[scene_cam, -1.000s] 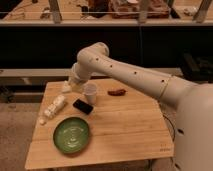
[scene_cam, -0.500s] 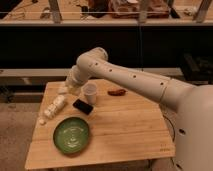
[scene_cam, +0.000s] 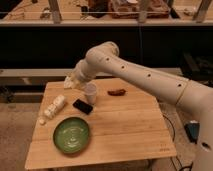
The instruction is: Place the white sponge in the ceramic cup
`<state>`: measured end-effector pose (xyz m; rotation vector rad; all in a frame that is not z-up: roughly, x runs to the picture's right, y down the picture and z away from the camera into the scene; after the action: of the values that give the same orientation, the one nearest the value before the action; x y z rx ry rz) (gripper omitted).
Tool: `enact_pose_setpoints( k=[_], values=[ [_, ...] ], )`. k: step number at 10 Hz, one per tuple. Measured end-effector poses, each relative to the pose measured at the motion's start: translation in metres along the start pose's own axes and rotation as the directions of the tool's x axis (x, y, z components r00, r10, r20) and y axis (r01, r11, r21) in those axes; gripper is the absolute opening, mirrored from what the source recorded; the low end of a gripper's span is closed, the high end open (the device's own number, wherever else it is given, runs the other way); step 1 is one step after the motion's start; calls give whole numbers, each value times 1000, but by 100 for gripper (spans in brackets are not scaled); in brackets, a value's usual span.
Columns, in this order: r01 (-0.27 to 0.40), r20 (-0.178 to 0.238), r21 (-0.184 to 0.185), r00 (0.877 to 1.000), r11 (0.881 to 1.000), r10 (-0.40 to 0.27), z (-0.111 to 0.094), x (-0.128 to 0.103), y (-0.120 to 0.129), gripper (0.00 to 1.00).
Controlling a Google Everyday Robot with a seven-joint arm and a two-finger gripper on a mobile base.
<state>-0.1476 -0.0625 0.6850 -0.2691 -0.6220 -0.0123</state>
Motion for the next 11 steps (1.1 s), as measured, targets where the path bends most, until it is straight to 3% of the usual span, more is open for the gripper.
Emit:
enact_pose_setpoints(
  k=[2,6,11],
  values=[
    [-10,-8,9,1000,1000,10,-10,1,-9,1],
    [-50,-45,26,998,998,51,-7,36,-29,1],
    [-107,-30,-11,994,994,106,13,71,-36,1]
  ],
)
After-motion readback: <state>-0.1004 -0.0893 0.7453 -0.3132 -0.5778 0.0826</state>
